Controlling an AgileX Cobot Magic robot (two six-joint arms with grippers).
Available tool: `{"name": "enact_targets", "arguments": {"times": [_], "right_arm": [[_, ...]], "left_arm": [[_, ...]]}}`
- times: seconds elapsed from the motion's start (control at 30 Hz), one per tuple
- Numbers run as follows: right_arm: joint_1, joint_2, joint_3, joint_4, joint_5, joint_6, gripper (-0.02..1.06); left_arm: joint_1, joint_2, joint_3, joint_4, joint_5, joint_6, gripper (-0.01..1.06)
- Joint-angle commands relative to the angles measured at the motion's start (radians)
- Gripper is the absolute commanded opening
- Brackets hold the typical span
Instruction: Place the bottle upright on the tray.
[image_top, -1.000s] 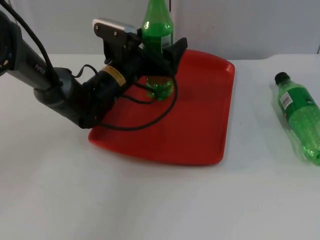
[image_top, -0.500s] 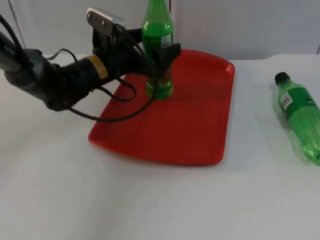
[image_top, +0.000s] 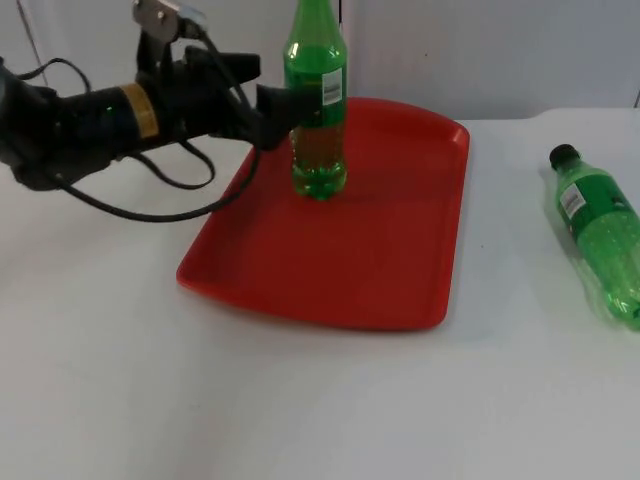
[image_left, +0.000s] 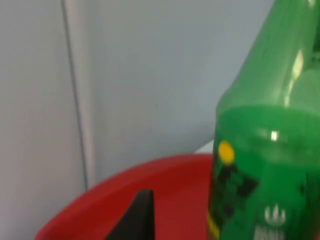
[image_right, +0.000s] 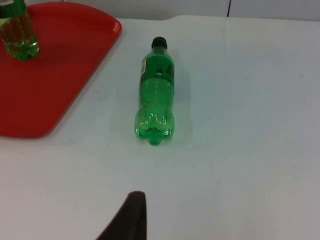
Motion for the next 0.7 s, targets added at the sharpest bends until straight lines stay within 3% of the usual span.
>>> {"name": "enact_targets", "arguments": {"times": [0.0,0.53,0.67], "right_arm": [[-0.004,-0.003,0.006,0.002,-0.006,-0.004,1.05],[-0.004,-0.003,0.006,0.002,-0.006,-0.004,1.05],[-0.004,-0.003,0.006,0.002,-0.006,-0.004,1.05]], "left_arm": [[0.020,-0.037,0.059,0.013,0.001,0.006,1.05],[0.062,-0.346,0.371,0.015,0.006,0.034,1.05],[0.062,-0.468,0.400,0.033,0.116,-0.090,1.05]]}}
